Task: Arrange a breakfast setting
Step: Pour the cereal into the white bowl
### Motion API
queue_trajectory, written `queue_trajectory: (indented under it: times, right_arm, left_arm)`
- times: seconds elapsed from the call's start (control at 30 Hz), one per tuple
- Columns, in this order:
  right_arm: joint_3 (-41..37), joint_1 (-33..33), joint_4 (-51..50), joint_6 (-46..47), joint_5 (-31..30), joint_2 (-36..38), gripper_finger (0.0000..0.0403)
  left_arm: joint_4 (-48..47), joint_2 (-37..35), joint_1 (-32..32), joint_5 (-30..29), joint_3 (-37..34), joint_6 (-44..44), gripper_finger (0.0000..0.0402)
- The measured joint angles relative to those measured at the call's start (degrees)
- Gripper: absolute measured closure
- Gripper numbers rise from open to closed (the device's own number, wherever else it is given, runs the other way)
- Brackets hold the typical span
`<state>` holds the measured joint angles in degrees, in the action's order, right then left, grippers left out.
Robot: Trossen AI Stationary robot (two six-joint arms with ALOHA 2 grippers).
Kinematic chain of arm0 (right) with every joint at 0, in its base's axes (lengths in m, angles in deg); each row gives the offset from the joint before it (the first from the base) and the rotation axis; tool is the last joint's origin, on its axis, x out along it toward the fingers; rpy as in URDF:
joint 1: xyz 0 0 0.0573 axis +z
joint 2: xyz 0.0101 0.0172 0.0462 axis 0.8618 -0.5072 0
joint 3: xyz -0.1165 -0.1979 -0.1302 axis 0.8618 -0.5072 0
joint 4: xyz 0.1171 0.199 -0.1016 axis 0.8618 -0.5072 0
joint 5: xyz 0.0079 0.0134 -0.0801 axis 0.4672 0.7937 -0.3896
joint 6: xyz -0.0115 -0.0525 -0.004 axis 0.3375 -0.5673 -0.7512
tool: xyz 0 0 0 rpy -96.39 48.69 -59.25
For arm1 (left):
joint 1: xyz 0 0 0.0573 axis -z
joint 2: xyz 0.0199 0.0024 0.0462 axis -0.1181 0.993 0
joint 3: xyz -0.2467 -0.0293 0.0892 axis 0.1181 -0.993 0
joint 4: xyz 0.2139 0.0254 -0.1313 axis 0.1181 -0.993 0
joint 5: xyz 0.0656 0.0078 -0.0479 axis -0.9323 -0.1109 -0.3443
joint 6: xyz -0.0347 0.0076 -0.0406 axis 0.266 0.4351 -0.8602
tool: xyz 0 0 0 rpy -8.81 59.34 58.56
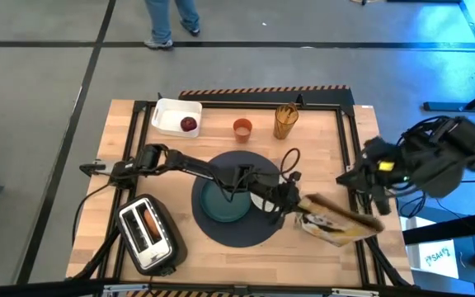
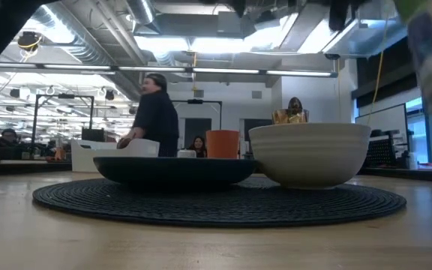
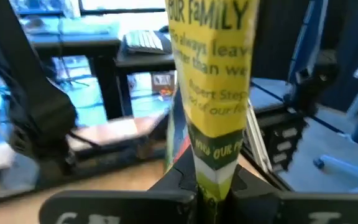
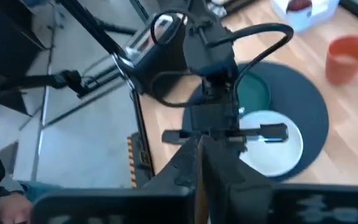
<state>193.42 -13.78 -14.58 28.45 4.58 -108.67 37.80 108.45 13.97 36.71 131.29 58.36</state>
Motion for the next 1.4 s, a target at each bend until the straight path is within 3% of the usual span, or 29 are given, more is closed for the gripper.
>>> queue_trajectory:
  times: [0.3,0.43,0.57,0.77,0.97,1.03,1.23,1.4]
  right_arm:
    - [3.14,0.00,-0.04,-6.69,-4.20,0.82,0.0399]
    - [3.14,0.00,-0.05,-9.90,-5.85,1.22,0.0401]
    - [2.87,0.00,-0.08,-13.06,-8.29,1.27,0.0402]
    - [0.58,0.00,0.06,-15.23,-13.13,1.79,0.0402]
    - [-12.96,-0.11,0.09,-10.58,-18.74,4.69,0.0402]
    - [-19.49,-2.24,0.02,-6.72,-18.14,6.56,0.0402]
    - [-38.51,-9.20,-0.07,6.77,-4.88,12.62,0.0402]
    - [-49.85,-8.45,0.86,16.29,-1.39,16.95,0.0402]
  left_arm:
    - [-30.23,-3.33,-1.58,-3.65,13.84,3.67,0.0399]
    - [-50.60,-6.45,-2.77,-9.61,19.70,6.33,0.0399]
    - [-65.19,-9.14,-4.11,-17.05,23.85,7.69,0.0399]
    - [-77.24,-12.11,-5.69,-22.74,24.75,8.63,0.0399]
    - [-80.50,-12.88,-5.32,-23.50,24.73,7.27,0.0399]
    - [-83.13,-13.23,-4.87,-26.22,24.73,7.13,0.0399]
    - [-90.23,-14.98,-4.28,-32.43,24.71,7.53,0.0399]
    - [-90.41,-14.99,-3.98,-34.29,24.71,10.45,0.0399]
